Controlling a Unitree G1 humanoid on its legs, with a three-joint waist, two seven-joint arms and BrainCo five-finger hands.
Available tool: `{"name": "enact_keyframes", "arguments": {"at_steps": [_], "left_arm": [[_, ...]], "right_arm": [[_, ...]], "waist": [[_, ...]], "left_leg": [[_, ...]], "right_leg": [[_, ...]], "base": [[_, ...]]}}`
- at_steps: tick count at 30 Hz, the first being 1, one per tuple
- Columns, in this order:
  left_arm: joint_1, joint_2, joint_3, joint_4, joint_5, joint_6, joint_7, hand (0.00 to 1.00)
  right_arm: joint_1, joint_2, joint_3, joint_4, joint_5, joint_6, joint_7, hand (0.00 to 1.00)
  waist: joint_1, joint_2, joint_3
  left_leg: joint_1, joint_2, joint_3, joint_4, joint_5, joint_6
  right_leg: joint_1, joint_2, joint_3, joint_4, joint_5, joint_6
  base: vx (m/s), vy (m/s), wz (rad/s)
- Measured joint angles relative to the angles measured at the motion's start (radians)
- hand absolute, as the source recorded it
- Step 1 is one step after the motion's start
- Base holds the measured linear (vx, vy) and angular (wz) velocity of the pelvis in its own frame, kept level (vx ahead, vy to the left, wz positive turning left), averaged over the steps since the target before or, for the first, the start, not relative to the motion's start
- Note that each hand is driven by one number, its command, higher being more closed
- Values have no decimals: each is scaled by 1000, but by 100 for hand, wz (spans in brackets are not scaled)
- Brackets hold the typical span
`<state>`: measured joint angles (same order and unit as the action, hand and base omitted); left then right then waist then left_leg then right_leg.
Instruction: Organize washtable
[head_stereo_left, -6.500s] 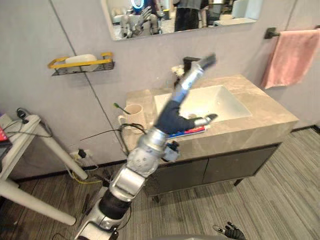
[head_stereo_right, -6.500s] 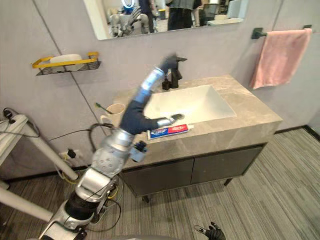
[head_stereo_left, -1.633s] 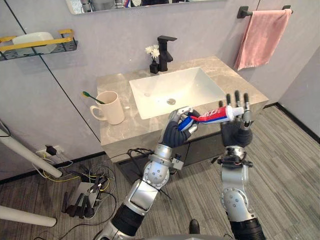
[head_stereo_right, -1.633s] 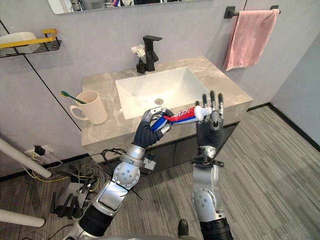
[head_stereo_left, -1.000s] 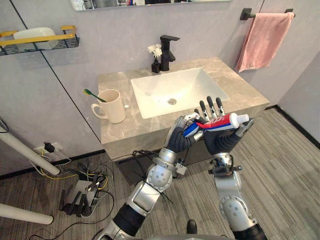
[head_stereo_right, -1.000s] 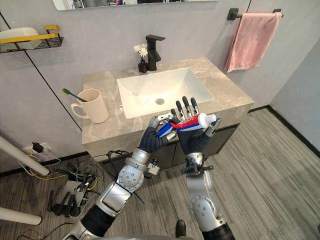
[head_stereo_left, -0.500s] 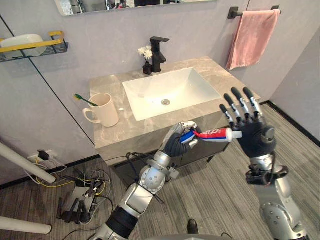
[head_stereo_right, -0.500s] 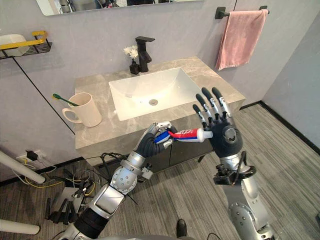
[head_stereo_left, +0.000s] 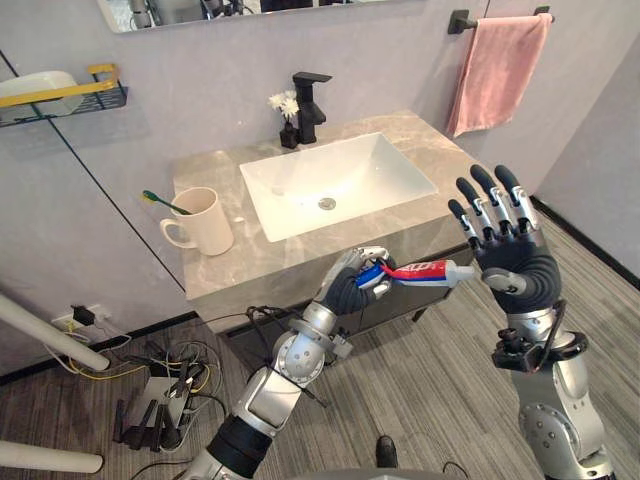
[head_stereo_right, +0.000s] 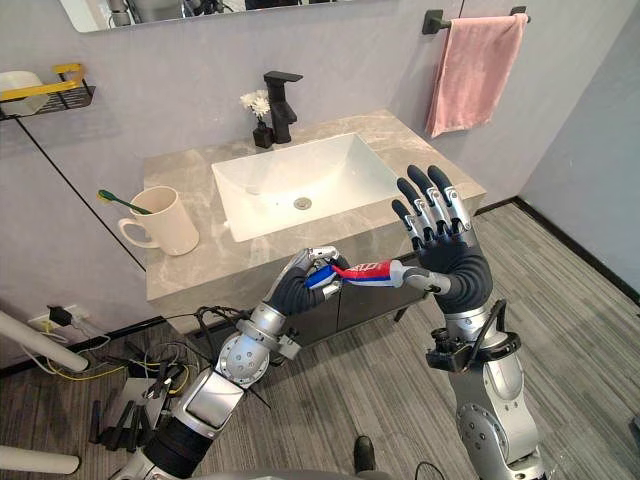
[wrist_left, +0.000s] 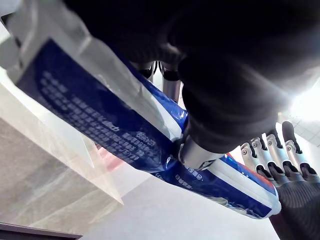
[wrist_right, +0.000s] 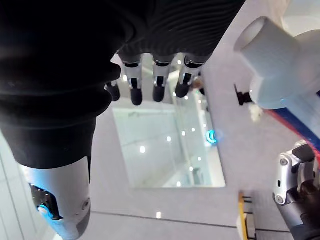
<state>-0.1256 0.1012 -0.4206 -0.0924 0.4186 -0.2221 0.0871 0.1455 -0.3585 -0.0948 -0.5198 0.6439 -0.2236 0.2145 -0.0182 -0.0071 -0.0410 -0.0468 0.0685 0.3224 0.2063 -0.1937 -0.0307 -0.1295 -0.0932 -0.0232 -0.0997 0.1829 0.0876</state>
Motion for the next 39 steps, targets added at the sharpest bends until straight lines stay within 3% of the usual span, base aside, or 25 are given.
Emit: {"name": "enact_keyframes", "arguments": {"at_steps": [4,8,16,22,31,39], "left_arm": [[5,2,99,-86,21,1,9,100],[7,3,161,-142,27,1,26,100],[7,3,194,-192,27,0,30,100],[7,1,159,-195,23,0,27,100],[6,-18,27,-195,-36,-2,17,100],[1,-22,-21,-189,-93,-2,10,100]], "right_arm": [[18,9,-105,30,-10,-11,-21,0],[58,42,-132,30,-28,-11,-20,0],[60,88,-116,31,-40,-10,-15,0],[48,122,-42,48,-75,-7,-24,0],[-2,176,33,114,-84,-11,-112,0],[-65,204,121,150,-82,-40,-150,0]], "waist": [[-12,7,1],[-22,23,1],[-24,25,1],[-21,25,1],[-20,24,8],[-11,15,16]], "left_leg": [[0,-1,-2,3,0,0],[2,0,2,3,0,0],[7,2,12,5,-2,-2],[6,2,8,5,-3,-1],[6,2,-18,3,-2,0],[6,0,-24,1,-2,0]], "right_leg": [[2,-1,-2,0,0,0],[2,-1,0,0,-4,-4],[1,2,9,0,-6,-8],[3,1,4,0,-6,-7],[18,-2,-22,0,-5,-4],[20,-7,-30,0,-5,-3]], "base": [[-41,-18,2],[-24,-14,-2],[-33,-18,-4],[-12,-8,2],[-19,-11,8],[-23,-9,2]]}}
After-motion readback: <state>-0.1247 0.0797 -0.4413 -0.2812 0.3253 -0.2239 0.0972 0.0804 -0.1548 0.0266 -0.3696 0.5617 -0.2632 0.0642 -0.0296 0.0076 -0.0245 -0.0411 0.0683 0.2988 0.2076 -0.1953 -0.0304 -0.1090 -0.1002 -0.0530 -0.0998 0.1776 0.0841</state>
